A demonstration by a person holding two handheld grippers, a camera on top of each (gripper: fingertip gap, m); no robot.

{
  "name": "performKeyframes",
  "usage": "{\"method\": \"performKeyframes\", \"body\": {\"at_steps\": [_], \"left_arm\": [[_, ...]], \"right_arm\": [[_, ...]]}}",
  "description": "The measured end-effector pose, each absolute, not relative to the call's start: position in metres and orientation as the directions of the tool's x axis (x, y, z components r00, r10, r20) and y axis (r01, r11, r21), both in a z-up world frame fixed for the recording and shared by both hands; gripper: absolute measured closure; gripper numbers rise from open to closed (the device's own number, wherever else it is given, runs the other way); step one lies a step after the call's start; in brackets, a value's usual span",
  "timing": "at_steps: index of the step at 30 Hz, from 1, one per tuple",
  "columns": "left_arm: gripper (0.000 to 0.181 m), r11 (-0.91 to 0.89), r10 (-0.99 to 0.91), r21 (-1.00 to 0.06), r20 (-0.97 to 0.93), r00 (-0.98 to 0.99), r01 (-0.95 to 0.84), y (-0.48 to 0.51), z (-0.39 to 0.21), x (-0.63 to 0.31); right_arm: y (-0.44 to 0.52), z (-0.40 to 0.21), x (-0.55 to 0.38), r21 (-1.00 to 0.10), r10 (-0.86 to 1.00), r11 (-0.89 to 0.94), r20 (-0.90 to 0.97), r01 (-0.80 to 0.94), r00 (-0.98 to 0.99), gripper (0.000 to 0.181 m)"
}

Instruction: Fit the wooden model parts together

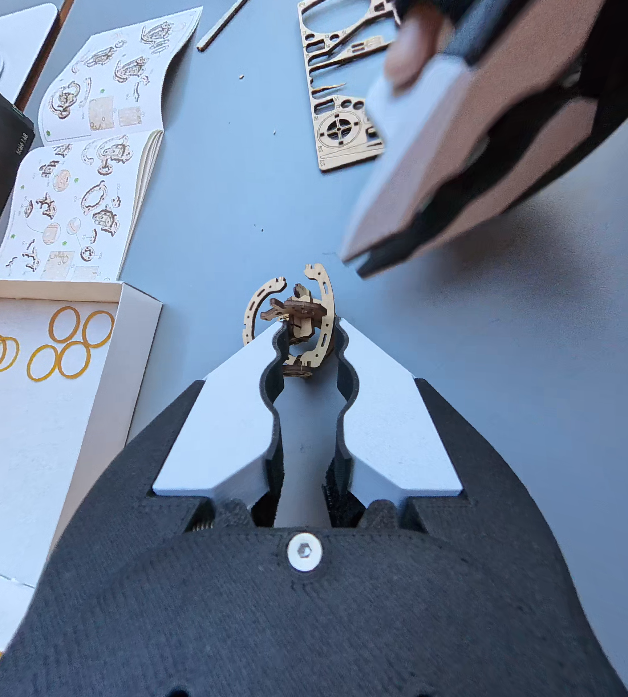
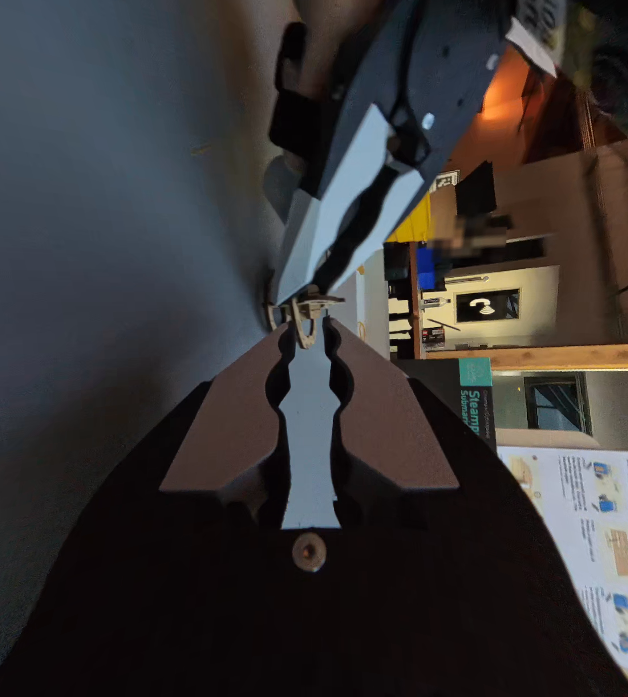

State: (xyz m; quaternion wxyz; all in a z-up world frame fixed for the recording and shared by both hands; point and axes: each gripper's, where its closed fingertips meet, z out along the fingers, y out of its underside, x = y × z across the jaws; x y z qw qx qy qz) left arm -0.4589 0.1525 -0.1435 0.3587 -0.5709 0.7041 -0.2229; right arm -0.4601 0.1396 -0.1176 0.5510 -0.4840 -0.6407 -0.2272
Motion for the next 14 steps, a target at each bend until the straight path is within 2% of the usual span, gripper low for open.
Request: {"method": "performKeyframes", "body": {"at_steps": [1, 3, 7, 14], "left_arm": [[0.160, 0.249, -0.964, -0.722, -0.249, -0.093, -0.645, 0.152, -0.143, -0.459], [0.160, 0.252, -0.964, -0.723, -0.249, -0.097, -0.644, 0.152, -0.143, -0.458], [0.160, 0.254, -0.963, -0.724, -0.250, -0.099, -0.641, 0.150, -0.143, -0.456], [0.160, 0.251, -0.965, -0.722, -0.241, -0.105, -0.645, 0.149, -0.143, -0.456]], "right_arm": [[0.138, -0.127, -0.465, -0.241, 0.394, 0.432, 0.917, 0.869, 0.059, 0.167], [0.139, -0.138, -0.467, -0.258, 0.423, 0.416, 0.904, 0.872, 0.065, 0.167], [0.145, -0.129, -0.464, -0.219, 0.352, 0.418, 0.934, 0.882, 0.065, 0.167], [0.155, -0.132, -0.460, -0.188, 0.355, 0.393, 0.934, 0.900, 0.040, 0.169]]}}
